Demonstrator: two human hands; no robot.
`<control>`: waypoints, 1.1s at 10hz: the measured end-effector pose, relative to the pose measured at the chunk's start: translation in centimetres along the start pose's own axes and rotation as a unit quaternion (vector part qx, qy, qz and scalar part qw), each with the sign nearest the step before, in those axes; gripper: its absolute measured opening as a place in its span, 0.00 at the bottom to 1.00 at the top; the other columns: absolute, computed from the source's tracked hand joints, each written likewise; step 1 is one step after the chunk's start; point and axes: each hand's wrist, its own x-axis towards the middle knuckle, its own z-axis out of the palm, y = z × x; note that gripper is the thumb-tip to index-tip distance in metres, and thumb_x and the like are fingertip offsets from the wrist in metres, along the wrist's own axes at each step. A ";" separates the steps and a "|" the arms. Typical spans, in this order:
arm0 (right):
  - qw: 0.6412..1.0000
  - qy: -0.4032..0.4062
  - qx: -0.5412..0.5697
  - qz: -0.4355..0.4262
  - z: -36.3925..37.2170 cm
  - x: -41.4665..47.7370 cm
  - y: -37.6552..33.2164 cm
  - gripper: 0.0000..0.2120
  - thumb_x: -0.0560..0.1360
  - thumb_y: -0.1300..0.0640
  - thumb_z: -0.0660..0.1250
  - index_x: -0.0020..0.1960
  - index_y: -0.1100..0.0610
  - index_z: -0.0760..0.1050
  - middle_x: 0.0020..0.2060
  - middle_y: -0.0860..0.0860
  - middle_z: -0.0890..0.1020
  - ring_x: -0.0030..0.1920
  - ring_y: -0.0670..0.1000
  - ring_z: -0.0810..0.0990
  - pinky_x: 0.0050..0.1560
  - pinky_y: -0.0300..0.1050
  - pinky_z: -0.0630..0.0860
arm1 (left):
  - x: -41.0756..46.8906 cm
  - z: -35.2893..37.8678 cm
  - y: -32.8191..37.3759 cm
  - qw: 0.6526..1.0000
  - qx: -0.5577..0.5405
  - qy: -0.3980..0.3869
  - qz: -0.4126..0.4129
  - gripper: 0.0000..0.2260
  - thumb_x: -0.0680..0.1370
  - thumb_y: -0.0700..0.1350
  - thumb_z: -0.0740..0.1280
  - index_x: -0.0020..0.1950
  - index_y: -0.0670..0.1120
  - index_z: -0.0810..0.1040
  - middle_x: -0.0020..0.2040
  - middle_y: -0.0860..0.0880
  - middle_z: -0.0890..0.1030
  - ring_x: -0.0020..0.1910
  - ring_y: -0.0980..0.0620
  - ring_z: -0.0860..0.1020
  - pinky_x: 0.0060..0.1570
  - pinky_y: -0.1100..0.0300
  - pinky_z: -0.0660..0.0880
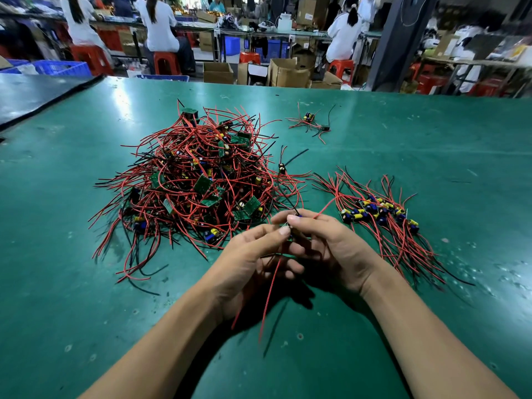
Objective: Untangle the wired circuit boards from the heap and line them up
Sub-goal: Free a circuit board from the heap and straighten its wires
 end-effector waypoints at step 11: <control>0.997 0.059 -0.032 -0.038 -0.7 0.7 0.2 0.15 0.75 0.42 0.69 0.49 0.52 0.84 0.30 0.49 0.70 0.25 0.47 0.65 0.26 0.39 0.68 | -0.9 1.7 0.4 0.996 -0.073 0.043 -0.016 0.11 0.71 0.47 0.71 0.49 0.42 0.80 0.45 0.39 0.85 0.36 0.46 0.83 0.39 0.57 0.80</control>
